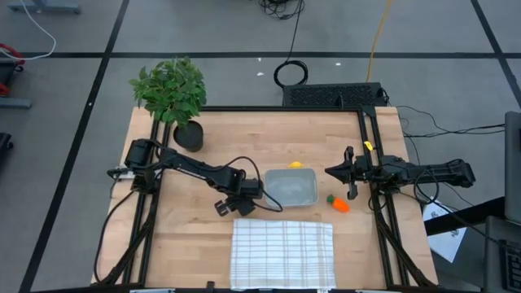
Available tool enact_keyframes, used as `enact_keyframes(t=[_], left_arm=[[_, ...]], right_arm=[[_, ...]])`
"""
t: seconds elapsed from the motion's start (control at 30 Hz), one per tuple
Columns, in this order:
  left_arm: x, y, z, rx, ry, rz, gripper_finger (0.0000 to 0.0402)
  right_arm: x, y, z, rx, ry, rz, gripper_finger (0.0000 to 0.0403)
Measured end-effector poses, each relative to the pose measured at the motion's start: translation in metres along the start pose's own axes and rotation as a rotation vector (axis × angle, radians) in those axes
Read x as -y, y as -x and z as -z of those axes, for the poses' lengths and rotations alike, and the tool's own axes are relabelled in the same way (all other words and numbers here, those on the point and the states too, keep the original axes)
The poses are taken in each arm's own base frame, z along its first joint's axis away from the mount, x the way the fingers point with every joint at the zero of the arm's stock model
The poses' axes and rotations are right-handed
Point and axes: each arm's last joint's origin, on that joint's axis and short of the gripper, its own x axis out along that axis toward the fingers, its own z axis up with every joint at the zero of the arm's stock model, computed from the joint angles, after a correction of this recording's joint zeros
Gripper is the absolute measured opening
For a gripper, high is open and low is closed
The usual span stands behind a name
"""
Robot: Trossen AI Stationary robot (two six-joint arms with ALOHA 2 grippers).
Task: Pick and placing Produce into tupperware
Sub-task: Put the yellow banana into the gray bin
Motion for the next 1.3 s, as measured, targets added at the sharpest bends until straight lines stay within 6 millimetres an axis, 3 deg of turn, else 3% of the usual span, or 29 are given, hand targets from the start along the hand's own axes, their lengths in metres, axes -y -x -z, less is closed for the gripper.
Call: enact_keyframes(t=[0.63, 1.03, 1.3], left_arm=[[-0.003, 0.006, 0.003, -0.083, 0.013, -0.074, 0.0156], [-0.008, 0.062, -0.003, 0.055, 0.131, -0.194, 0.0157], [-0.011, 0.095, 0.004, 0.168, 0.348, -0.246, 0.0157]], right_arm=[[0.000, 0.000, 0.000, 0.000, 0.000, 0.000, 0.0000], [0.000, 0.000, 0.000, 0.004, -0.002, -0.001, 0.0000], [0.000, 0.000, 0.000, 0.005, -0.004, -0.001, 0.0000]])
